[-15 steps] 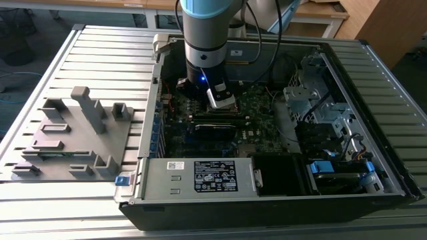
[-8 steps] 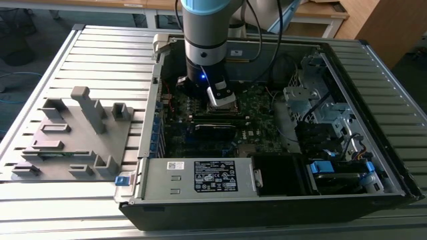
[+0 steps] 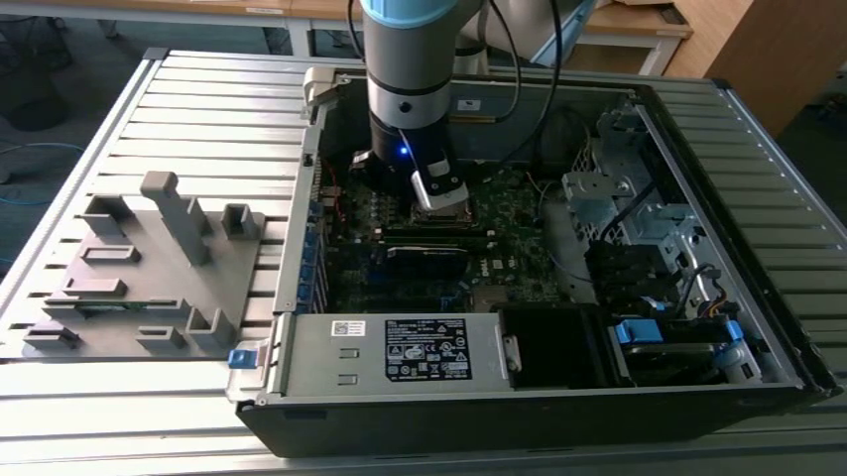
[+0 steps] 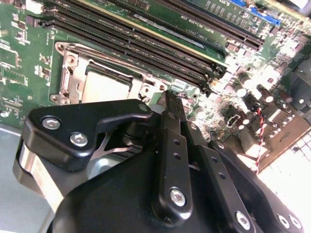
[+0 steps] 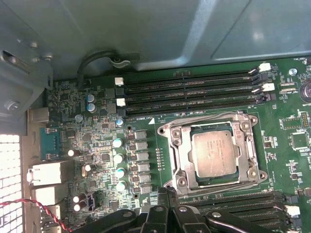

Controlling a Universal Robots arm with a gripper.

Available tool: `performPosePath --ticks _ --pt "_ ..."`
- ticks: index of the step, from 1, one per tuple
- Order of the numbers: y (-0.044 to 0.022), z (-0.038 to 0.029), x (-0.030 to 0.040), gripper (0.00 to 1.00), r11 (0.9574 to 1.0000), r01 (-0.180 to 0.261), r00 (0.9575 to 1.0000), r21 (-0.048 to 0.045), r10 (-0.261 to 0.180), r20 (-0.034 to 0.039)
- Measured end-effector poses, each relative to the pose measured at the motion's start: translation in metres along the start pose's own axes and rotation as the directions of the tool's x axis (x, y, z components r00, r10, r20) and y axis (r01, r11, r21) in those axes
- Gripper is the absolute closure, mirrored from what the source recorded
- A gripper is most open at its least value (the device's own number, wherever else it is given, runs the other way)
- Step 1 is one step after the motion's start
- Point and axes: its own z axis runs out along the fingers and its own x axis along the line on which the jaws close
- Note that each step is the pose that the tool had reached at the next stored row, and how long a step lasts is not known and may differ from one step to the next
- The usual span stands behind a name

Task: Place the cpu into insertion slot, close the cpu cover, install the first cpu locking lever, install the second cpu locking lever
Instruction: 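Install the second cpu locking lever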

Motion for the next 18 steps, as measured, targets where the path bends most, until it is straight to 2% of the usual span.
performPosePath --ticks 11,18 --pt "0.0022 0.0011 -0.017 0.9 1.0 -0.006 1.0 0.0009 0.006 0.001" --pt "0.0039 0.0017 -0.023 0.9 0.9999 -0.01 1.0 0.0108 0.01 0.0029"
